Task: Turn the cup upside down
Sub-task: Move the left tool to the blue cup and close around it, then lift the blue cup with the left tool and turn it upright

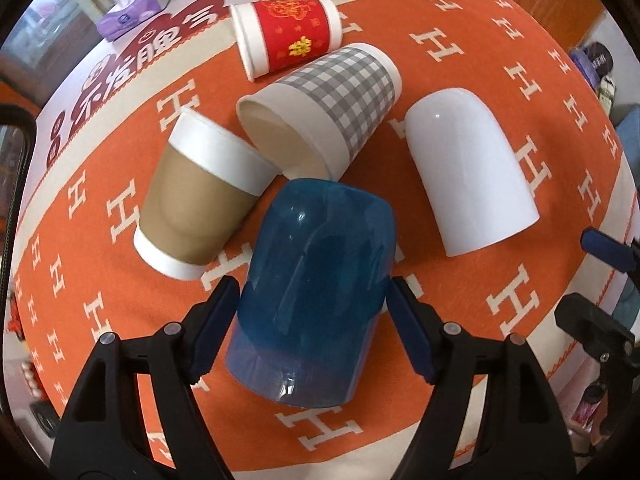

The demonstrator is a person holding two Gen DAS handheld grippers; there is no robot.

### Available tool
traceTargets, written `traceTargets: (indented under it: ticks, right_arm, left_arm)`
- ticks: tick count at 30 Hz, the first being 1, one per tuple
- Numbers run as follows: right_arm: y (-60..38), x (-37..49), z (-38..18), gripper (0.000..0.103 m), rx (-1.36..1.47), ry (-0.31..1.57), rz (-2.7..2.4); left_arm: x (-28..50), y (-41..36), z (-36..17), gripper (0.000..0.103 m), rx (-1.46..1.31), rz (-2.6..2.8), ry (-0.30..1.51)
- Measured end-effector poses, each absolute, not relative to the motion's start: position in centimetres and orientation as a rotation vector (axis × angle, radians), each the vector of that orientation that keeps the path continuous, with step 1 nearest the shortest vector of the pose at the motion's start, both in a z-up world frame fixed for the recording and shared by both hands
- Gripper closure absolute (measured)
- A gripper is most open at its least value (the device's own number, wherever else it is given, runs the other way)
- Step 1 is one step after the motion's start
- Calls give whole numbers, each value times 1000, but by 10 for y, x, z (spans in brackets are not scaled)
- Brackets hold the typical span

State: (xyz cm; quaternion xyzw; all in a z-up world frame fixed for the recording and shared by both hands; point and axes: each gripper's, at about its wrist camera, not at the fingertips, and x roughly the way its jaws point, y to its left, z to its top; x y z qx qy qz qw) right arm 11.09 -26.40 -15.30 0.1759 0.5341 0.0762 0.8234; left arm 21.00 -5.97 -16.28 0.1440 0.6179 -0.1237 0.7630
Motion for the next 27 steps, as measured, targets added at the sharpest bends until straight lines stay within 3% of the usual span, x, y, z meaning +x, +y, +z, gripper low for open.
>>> traceTargets:
  ticks: [15,27]
  right_arm:
    - [-262,97,-149,14,410,1143,191]
    - [-258,82,-161,15,467,1209,224]
  left_arm:
    - [154,-35,-121,33,47,-226,1366]
    - [102,-4,-123,34,-214,-90,1427]
